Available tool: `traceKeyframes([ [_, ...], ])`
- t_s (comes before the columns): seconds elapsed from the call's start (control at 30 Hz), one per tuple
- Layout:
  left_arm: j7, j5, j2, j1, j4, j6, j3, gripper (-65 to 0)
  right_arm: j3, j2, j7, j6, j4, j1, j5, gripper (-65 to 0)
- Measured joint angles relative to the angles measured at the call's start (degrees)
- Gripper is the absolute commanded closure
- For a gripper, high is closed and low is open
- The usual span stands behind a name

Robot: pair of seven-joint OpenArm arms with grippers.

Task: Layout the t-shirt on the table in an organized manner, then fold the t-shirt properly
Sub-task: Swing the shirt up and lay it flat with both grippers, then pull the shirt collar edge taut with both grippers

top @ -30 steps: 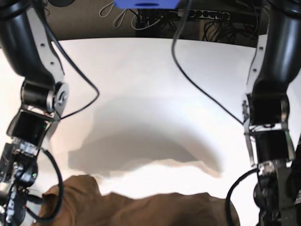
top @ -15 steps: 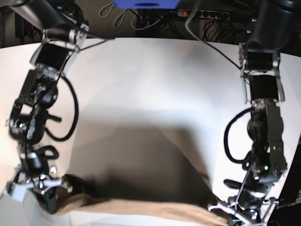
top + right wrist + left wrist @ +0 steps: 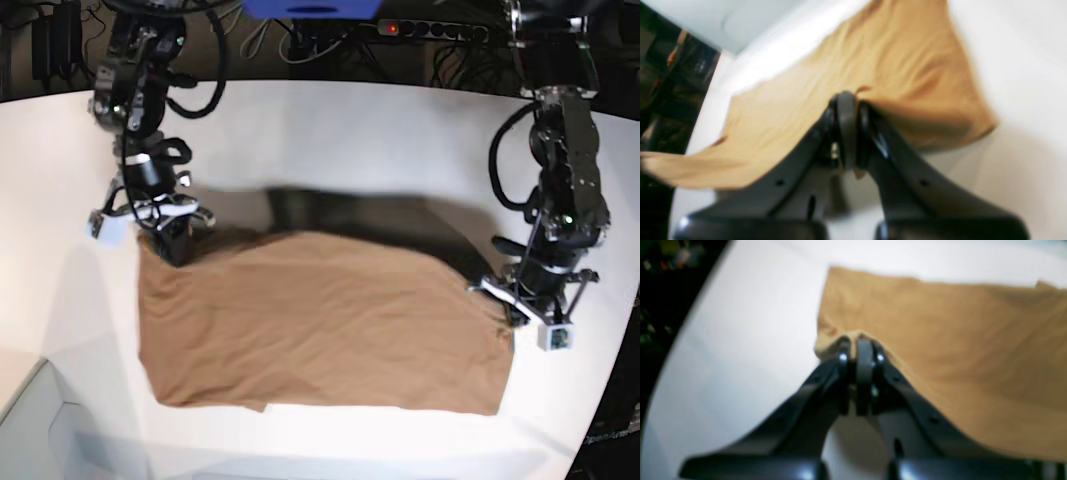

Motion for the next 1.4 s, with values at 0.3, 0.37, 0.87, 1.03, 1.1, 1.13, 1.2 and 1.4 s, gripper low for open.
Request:
traceKeyframes([
  [0.3, -0.3, -0.4, -3.1, 8.7, -3.0, 0.0, 0.5, -14.1, -3.6, 0.1, 2.7, 0.3, 0.0, -9.6, 0.9, 0.0],
  [0.37, -0.3, 0.3, -3.5, 10.2, -3.3, 0.1, 0.2, -23.5, -3.5, 0.3, 2.9, 0.3, -0.7, -10.5, 0.9, 0.0],
  [0.87, -1.0, -0.5, -3.6, 19.2, 3.2, 0.0, -13.8, -38.0, -4.6, 2.5, 2.8, 0.3, -0.8, -14.2, 1.0, 0.0],
  [1.03, -2.0, -0.1, -2.2, 19.9, -5.8, 0.1, -14.5, -38.1, -5.9, 2.8, 3.0, 0.3, -0.8, -14.3, 1.0, 0.0],
  [1.1, -5.4, -0.2, -0.3, 19.8, -7.0, 0.2, -14.6, -38.1, -6.6, 3.0, 2.8, 0.4, -0.8, -14.2, 1.0, 0.0],
  [1.13, -6.7, -0.6, 0.5, 19.7, -7.2, 0.1, -14.6, -38.1, -6.8, 3.1, 2.9, 0.3, -0.8, -14.1, 1.0, 0.0],
  [1.2, -8.0, -0.4, 1.9, 19.5, -7.3, 0.1, -14.7, -38.1, -7.2, 3.6, 2.8, 0.3, -0.8, -14.2, 0.9, 0.0],
  [1.4, -8.3, -0.5, 4.8, 17.4, -8.3, 0.1, -14.7, -38.1, -8.3, 4.4, 2.8, 0.3, -0.8, -14.3, 0.8, 0.0],
])
